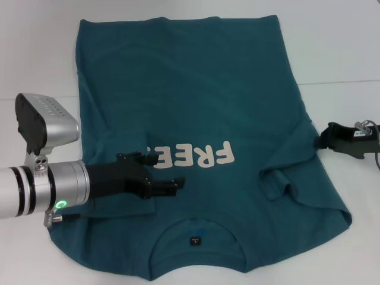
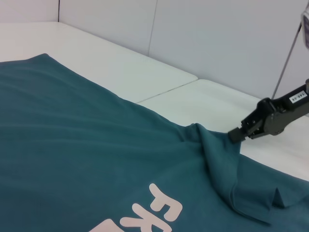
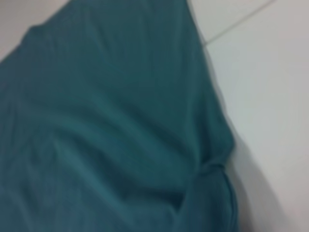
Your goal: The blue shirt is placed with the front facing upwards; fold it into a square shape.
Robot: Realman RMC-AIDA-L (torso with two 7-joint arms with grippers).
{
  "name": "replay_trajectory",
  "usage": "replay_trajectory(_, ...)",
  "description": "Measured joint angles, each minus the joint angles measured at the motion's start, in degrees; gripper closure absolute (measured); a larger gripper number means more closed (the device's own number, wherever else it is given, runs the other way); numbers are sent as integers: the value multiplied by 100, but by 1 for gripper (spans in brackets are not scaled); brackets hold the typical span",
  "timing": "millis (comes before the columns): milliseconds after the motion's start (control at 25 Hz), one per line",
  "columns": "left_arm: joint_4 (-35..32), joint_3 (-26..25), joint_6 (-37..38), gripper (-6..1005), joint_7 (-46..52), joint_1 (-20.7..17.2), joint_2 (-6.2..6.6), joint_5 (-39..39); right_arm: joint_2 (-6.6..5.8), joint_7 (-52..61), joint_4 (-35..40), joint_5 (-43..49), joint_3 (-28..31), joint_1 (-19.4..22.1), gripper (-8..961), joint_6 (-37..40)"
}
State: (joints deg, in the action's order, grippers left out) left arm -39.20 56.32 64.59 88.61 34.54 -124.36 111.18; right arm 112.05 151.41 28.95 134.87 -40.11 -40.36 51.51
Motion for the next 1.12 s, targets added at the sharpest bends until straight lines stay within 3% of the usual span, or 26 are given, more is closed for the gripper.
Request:
replay_trajectory(240,0,-24,5,112,-2,0,0,-22,136,-31,202,-387,-10,-32,899,-168)
replay_trajectory(520,0,2,12,120,-22,-6,0,-145,157,-91,204,-555,-4,-167,873,-208)
replay_trajectory(1120,18,2,54,135,-104,-19,10,-274,339,-122,108,-620,-50,-575,817,-822)
